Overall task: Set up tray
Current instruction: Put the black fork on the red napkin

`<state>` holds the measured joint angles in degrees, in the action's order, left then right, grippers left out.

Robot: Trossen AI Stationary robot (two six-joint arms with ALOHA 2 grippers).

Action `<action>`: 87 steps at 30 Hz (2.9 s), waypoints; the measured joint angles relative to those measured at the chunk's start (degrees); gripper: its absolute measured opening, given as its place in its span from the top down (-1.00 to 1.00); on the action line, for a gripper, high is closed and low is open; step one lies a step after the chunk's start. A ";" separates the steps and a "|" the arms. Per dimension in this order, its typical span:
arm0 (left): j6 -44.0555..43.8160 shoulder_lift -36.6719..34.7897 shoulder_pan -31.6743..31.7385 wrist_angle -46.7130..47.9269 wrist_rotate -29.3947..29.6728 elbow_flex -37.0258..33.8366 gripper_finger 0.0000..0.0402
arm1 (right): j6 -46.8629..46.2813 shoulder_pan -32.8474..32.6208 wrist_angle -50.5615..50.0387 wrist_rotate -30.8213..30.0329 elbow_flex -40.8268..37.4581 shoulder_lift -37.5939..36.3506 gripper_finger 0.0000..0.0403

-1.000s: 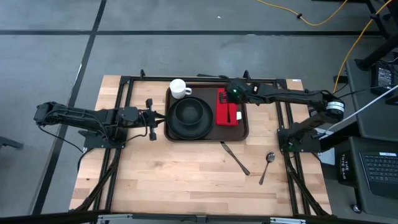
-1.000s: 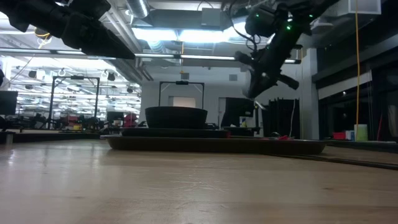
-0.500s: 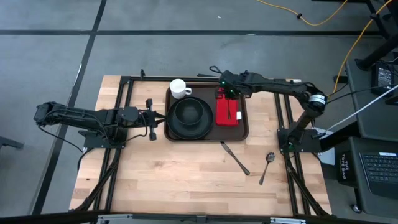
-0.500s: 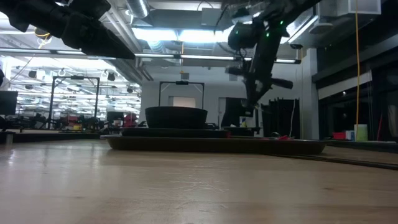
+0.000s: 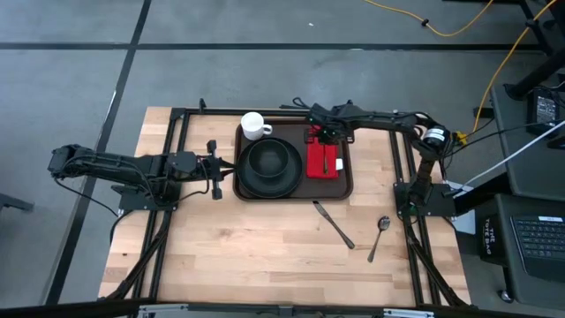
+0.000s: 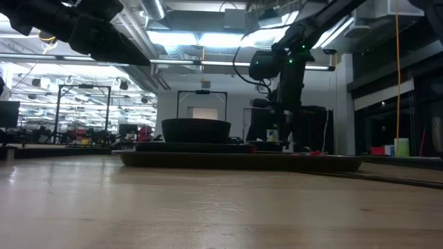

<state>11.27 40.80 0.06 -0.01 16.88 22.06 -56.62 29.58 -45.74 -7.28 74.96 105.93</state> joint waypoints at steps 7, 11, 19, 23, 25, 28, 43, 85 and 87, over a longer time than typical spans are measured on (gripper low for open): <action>-0.02 0.02 0.02 0.00 0.00 0.00 0.99 | -1.74 0.20 0.52 -0.28 -0.23 0.85 0.87; -0.02 0.00 0.01 0.02 0.00 0.00 0.98 | -1.96 0.20 0.74 -0.54 -0.33 0.90 0.87; -0.02 0.02 0.01 0.02 -0.02 0.00 0.99 | -3.30 0.20 1.31 -1.72 -0.35 0.90 0.87; -0.04 0.00 0.00 0.02 -0.02 0.00 0.98 | -3.34 0.20 1.31 -1.72 -0.37 0.90 0.87; -0.03 0.01 0.00 0.02 0.00 0.00 0.97 | -3.34 0.20 1.34 -1.72 -0.37 0.90 0.87; -0.02 0.02 0.00 0.00 -0.01 0.00 0.98 | -3.29 0.15 1.78 -2.10 -0.37 0.90 0.87; -0.17 0.00 0.02 0.00 -0.02 0.00 0.99 | -3.34 -0.11 2.72 -1.38 -0.44 1.97 0.87; -0.12 0.02 -0.01 0.05 -0.02 0.00 0.98 | -2.80 1.44 3.76 -1.63 -0.44 5.14 0.87; -0.12 0.01 -0.01 0.04 -0.01 0.00 0.99 | -2.76 1.44 3.76 -1.63 -0.44 5.14 0.87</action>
<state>11.15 40.81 0.05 0.03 16.87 22.06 -59.38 31.03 -41.98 -8.91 74.52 111.07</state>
